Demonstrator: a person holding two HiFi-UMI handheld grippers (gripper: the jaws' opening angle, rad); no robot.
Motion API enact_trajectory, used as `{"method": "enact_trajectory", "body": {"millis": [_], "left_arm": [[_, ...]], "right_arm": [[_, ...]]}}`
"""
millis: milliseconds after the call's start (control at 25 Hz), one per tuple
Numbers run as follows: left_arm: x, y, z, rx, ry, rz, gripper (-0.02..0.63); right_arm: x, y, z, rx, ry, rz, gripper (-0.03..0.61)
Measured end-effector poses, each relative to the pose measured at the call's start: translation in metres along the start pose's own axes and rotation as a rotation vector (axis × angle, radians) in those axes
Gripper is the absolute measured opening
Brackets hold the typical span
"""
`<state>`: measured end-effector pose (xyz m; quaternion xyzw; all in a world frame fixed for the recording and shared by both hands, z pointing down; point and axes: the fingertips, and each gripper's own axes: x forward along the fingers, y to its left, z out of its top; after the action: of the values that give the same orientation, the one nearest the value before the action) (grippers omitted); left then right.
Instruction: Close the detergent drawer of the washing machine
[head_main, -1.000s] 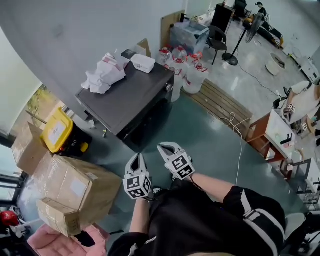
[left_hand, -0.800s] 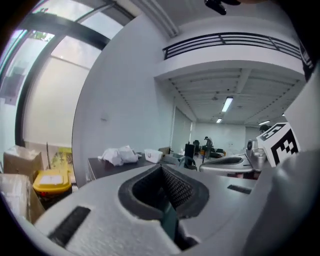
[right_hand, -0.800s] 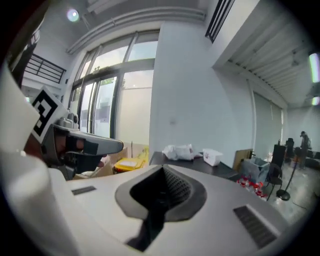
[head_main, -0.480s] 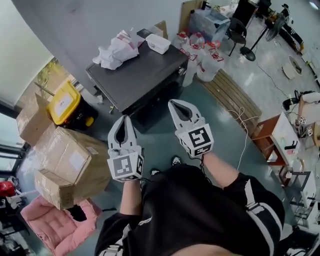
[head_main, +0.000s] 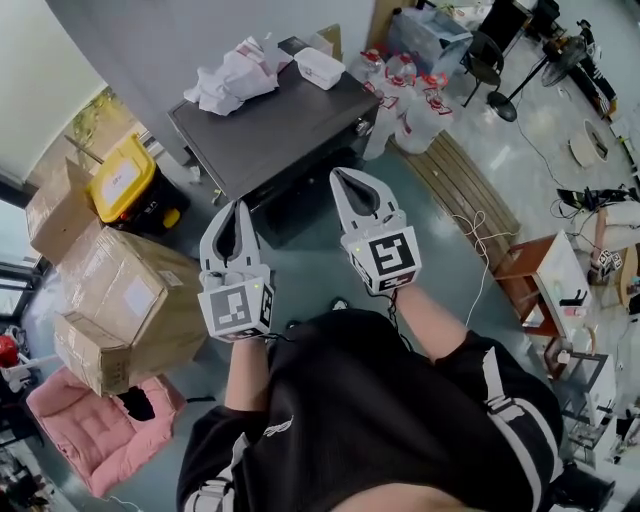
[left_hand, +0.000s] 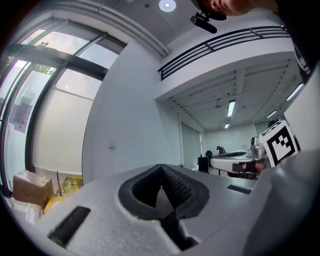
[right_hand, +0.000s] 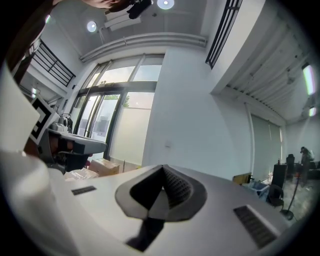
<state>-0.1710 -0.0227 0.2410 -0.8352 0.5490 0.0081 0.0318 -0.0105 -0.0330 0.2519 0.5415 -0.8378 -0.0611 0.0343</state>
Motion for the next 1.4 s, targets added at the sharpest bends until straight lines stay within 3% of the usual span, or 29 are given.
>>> {"method": "enact_trajectory", "body": {"millis": [1400], "left_arm": [[-0.013, 0.003, -0.027, -0.056, 0.041, -0.005, 0.006]], "right_arm": [[-0.009, 0.004, -0.02, -0.036, 0.065, 0.0, 0.005]]}}
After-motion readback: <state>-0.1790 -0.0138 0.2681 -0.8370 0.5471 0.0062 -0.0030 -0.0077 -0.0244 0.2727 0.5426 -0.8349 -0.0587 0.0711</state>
